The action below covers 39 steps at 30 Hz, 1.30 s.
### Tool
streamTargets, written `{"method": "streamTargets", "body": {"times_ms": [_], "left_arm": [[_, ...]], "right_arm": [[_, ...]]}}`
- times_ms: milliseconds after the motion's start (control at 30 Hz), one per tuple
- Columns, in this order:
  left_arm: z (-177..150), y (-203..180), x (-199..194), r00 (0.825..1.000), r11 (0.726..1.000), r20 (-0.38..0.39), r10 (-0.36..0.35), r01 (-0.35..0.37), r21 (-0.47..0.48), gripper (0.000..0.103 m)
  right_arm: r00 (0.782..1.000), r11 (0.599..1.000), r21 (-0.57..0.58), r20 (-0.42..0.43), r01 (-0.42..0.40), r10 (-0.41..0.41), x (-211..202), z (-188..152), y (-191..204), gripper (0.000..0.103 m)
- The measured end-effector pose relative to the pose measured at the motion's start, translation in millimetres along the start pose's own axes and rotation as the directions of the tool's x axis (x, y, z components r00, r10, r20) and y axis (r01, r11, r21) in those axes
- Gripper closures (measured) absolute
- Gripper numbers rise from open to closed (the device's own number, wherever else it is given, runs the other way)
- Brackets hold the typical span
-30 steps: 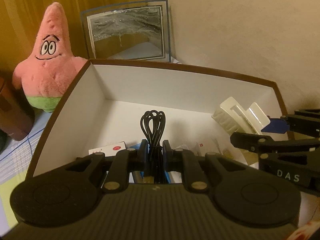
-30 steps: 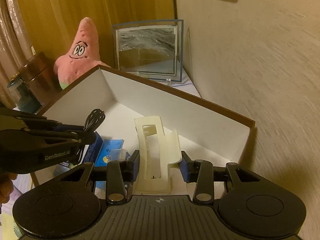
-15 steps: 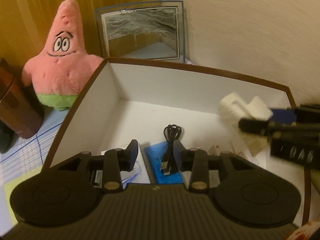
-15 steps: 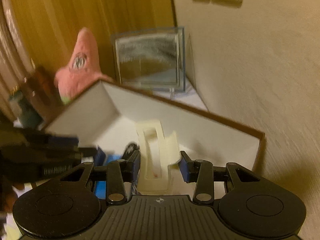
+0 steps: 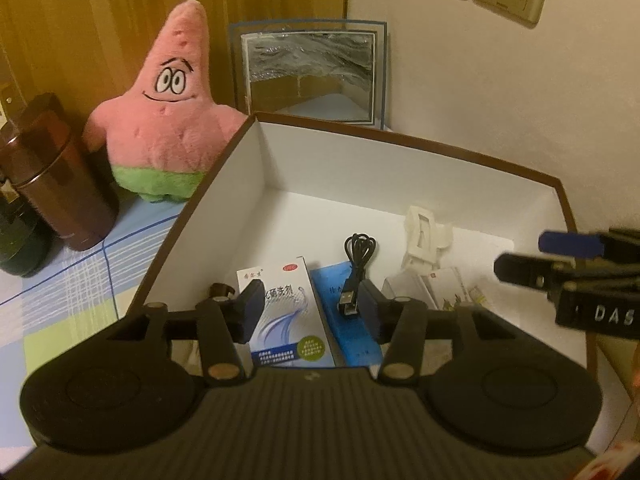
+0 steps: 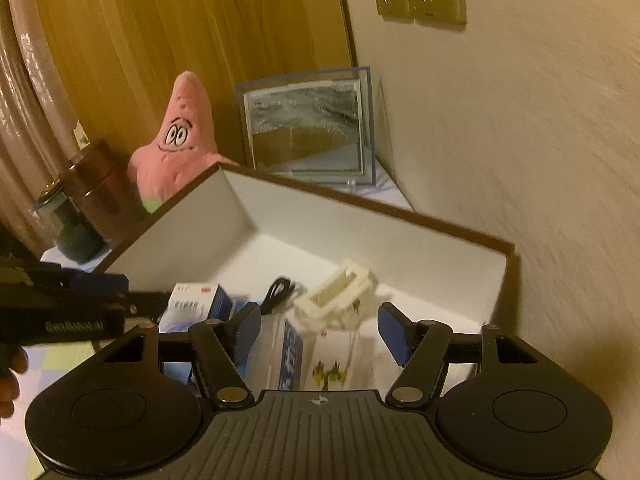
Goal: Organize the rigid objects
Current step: 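Open both tools to drop the cable and hair clip into the box, then withdraw both open tools from the box toward the purple bottle and fan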
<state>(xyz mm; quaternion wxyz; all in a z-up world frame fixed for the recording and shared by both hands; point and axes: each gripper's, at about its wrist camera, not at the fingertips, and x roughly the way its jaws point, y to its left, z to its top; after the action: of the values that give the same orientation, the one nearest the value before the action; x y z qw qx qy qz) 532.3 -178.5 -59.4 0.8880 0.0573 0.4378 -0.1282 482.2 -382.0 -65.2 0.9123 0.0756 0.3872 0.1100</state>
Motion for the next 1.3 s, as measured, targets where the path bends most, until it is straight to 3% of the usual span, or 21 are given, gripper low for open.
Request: {"method": "streamTargets", "body": {"times_ms": [500, 667, 833, 1300], "left_arm": [[-22, -2, -58, 0.997, 0.999, 0.078, 0.021, -0.018, -0.034, 0.047], [-36, -4, -81, 0.994, 0.998, 0.105, 0.039, -0.035, -0.046, 0.033], [-52, -3, -106, 0.991, 0.998, 0.127, 0.050, -0.044, -0.054, 0.028], [-107, 15, -162, 0.989, 0.996, 0.138, 0.060, -0.049, -0.076, 0.028]], "right_arm": [[0.999, 1.000, 0.022, 0.042, -0.013, 0.012, -52, -18, 14, 0.035], [0.998, 1.000, 0.022, 0.062, -0.021, 0.019, -75, -25, 24, 0.035], [0.996, 0.999, 0.019, 0.084, -0.025, 0.024, -97, -35, 33, 0.035], [0.996, 0.998, -0.021, 0.068, -0.057, 0.058, -134, -71, 65, 0.035]]}}
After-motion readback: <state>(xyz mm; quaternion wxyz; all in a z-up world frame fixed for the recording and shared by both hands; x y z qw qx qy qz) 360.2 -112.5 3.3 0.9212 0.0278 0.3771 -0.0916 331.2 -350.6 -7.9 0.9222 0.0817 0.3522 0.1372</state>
